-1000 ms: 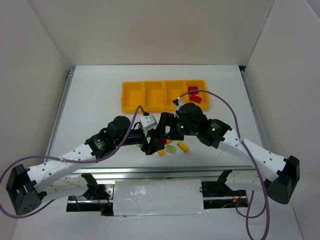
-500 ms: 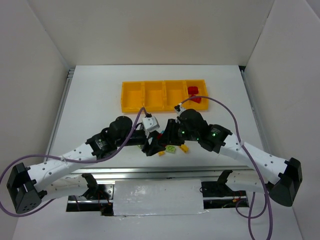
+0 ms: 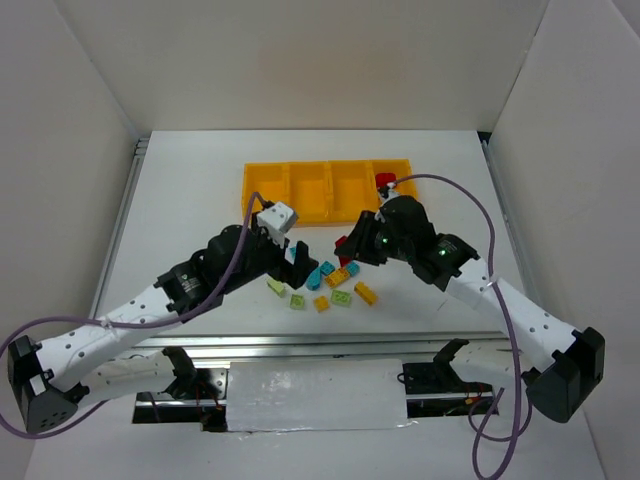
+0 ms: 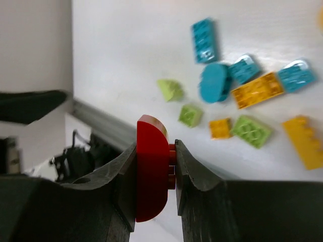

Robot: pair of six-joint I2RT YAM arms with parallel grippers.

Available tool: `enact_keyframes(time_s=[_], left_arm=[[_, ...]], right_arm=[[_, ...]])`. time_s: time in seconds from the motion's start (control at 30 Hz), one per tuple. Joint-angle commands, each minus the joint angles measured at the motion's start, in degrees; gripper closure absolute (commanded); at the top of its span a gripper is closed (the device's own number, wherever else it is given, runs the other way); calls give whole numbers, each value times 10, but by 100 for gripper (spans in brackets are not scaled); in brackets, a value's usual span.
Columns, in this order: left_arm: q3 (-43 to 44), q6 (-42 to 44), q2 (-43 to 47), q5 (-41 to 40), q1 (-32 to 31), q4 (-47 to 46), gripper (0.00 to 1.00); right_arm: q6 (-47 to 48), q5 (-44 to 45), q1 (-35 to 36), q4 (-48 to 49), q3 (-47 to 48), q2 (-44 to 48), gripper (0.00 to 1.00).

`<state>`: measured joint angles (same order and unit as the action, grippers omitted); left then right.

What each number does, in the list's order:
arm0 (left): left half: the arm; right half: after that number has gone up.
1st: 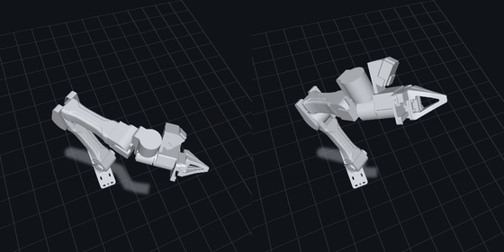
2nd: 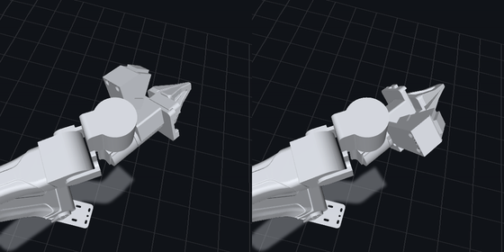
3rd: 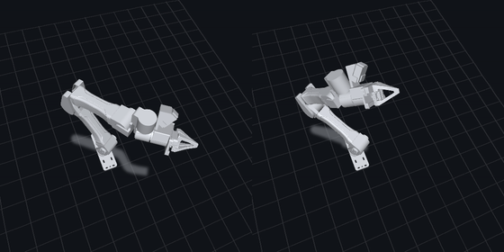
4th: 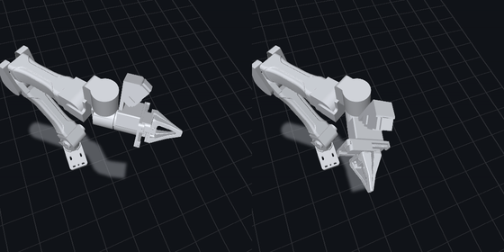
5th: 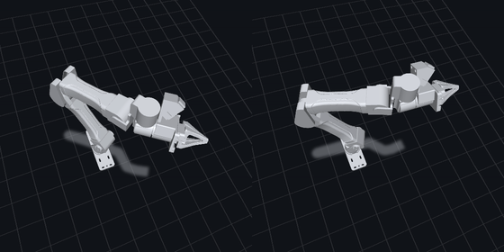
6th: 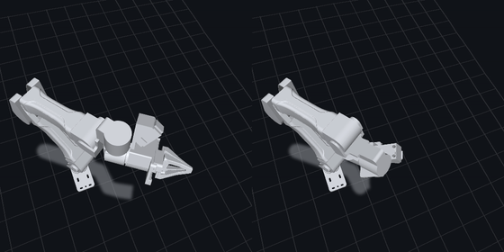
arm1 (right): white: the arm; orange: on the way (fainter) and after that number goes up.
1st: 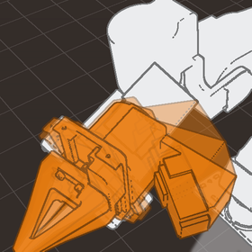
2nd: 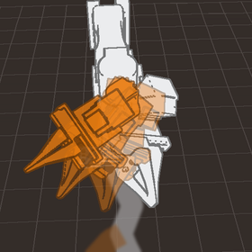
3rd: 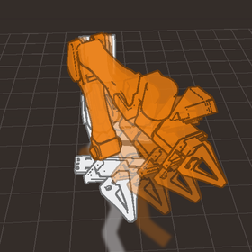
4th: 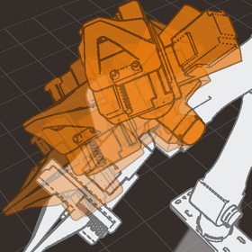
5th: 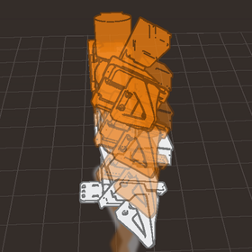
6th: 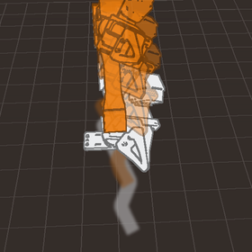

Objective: Sort the legos into containers by color

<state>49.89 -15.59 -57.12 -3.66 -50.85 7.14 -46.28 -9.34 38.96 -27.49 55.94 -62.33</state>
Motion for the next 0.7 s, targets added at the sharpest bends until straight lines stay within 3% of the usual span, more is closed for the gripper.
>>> enact_keyframes(time_s=[0.0,0.13,0.27,0.33,0.43,0.57,0.67], left_arm=[[58,-72,11,-177,1,81,1],[104,-152,14,-294,1,202,1],[118,-203,29,-328,1,287,1],[111,-219,37,-328,1,308,1],[86,-226,61,-308,1,320,1],[50,-240,98,-282,3,314,0],[29,-251,112,-274,4,317,0]], right_arm=[[28,68,-52,-27,28,8,100],[49,119,-133,-47,57,-12,100],[73,186,-214,-53,109,-98,100],[91,230,-249,-47,140,-145,100],[113,233,-285,-65,267,-273,100],[148,218,-294,-103,414,-454,100],[162,212,-296,-132,510,-531,100]])
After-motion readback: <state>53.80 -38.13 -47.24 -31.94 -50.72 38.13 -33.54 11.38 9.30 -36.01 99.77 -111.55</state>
